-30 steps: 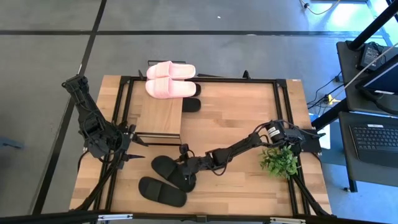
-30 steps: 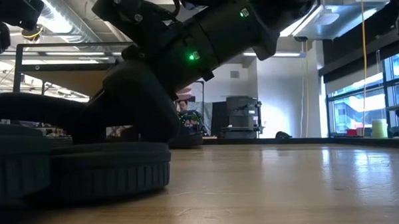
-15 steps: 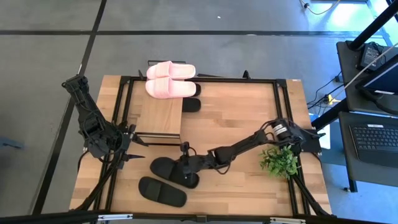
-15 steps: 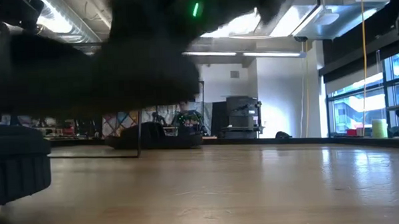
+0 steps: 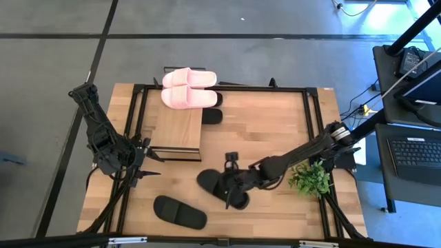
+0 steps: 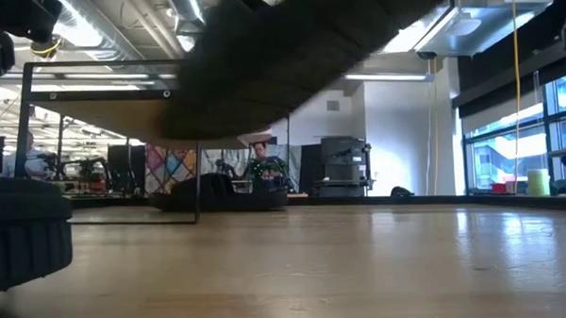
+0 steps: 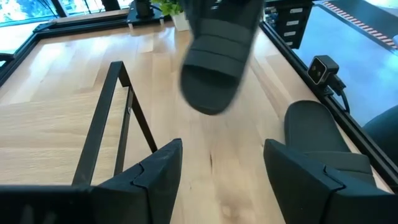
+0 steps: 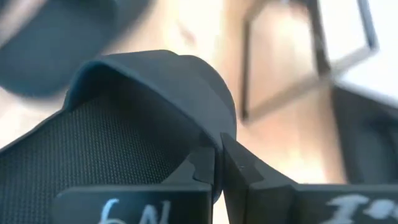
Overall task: Pick and place slides into the shelf
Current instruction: Put the top black slide under the shelf
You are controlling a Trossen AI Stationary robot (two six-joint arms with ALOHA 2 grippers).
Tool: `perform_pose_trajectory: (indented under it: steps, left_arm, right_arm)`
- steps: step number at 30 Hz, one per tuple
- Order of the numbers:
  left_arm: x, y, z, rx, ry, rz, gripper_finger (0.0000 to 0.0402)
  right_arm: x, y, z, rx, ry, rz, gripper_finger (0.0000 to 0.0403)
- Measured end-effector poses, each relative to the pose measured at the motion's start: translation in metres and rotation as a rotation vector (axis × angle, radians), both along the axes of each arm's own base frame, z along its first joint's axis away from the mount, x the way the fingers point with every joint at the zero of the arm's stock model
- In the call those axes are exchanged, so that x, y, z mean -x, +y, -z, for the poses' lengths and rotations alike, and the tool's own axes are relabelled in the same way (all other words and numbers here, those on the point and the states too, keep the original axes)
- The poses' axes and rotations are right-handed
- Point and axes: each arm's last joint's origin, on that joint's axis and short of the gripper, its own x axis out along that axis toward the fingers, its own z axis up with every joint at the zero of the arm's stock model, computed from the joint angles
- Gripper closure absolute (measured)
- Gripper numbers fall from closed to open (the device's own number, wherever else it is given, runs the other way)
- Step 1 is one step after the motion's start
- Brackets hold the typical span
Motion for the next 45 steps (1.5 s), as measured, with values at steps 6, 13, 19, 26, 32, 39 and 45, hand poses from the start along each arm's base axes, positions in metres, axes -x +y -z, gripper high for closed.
perform_pose_trajectory:
  steps: [6, 13, 19, 26, 32, 39, 45]
  left_arm:
    - [0.000, 0.000, 0.000, 0.000, 0.000, 0.000, 0.0185]
    - [0.000, 0.000, 0.000, 0.000, 0.000, 0.000, 0.0185]
    - [0.000, 0.000, 0.000, 0.000, 0.000, -0.001, 0.0185]
    - [0.000, 0.000, 0.000, 0.000, 0.000, -0.001, 0.0185]
    - [0.000, 0.000, 0.000, -0.005, -0.001, 0.002, 0.0185]
    - [0.000, 0.000, 0.000, -0.005, -0.001, 0.002, 0.0185]
    - [0.000, 0.000, 0.000, -0.006, -0.001, 0.003, 0.0185]
  right_arm:
    - [0.012, -0.024, 0.009, 0.117, 0.154, 0.126, 0.0392]
    - [0.006, -0.076, 0.036, 0.176, 0.235, 0.174, 0.0392]
    - [0.003, -0.110, 0.058, 0.244, 0.243, 0.117, 0.0392]
    - [-0.002, -0.151, 0.078, 0.265, 0.169, -0.086, 0.0392]
    - [-0.004, -0.187, 0.085, 0.232, 0.068, -0.190, 0.0392]
    - [-0.003, -0.192, 0.086, 0.212, 0.044, -0.161, 0.0391]
    - [-0.006, -0.187, 0.084, 0.242, 0.015, -0.181, 0.0389]
